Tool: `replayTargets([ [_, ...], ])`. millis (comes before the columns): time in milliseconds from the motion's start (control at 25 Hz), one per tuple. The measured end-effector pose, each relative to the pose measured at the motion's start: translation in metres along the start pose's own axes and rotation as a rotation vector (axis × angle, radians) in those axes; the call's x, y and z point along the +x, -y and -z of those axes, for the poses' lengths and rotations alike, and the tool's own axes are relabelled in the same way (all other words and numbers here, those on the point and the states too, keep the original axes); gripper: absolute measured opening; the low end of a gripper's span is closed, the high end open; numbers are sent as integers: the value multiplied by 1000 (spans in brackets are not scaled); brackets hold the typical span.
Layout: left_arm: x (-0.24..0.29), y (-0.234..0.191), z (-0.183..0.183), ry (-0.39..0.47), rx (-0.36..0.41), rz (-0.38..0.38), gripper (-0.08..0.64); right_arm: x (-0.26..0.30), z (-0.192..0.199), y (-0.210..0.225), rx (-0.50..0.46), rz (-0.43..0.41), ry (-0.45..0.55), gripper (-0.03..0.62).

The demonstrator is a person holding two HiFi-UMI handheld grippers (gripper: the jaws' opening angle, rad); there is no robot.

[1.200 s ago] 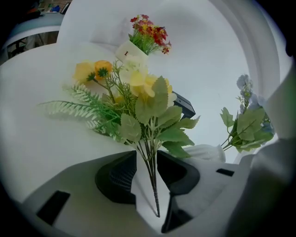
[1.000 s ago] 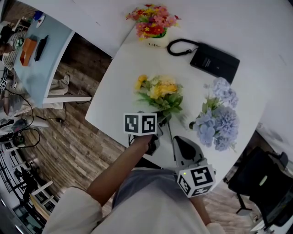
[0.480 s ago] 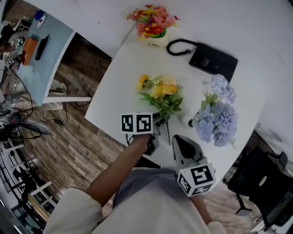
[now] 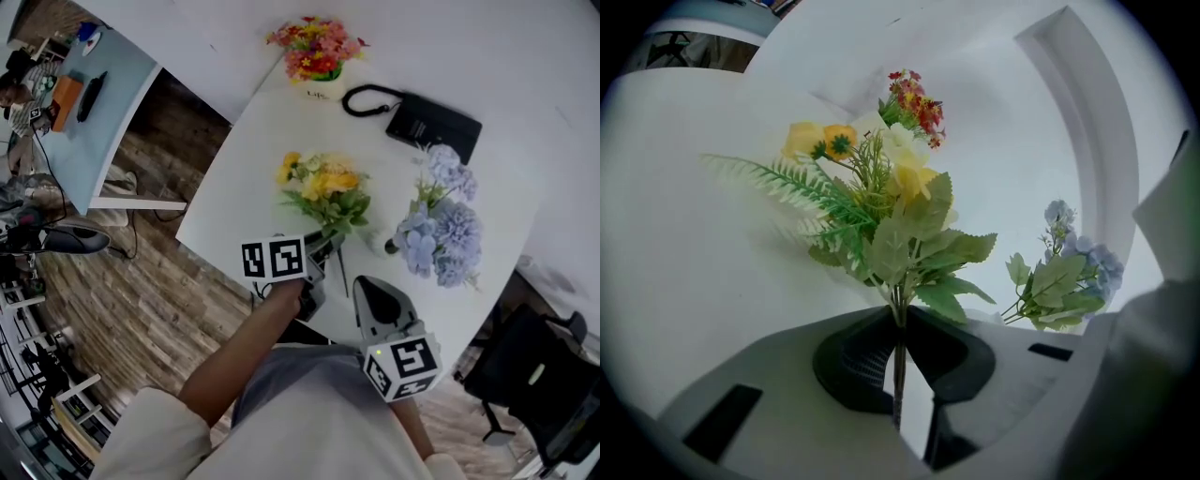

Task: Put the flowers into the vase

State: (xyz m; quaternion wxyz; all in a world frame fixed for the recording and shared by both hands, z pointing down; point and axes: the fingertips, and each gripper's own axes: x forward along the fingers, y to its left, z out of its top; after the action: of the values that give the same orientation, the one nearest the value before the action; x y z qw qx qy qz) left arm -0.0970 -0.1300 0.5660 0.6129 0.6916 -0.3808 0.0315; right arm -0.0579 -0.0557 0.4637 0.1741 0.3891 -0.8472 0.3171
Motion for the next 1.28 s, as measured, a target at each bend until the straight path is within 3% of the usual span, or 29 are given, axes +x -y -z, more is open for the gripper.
replayTargets([
  [1280, -61, 66, -9, 294, 107, 34, 46, -50, -9, -22, -111, -29, 106, 23],
])
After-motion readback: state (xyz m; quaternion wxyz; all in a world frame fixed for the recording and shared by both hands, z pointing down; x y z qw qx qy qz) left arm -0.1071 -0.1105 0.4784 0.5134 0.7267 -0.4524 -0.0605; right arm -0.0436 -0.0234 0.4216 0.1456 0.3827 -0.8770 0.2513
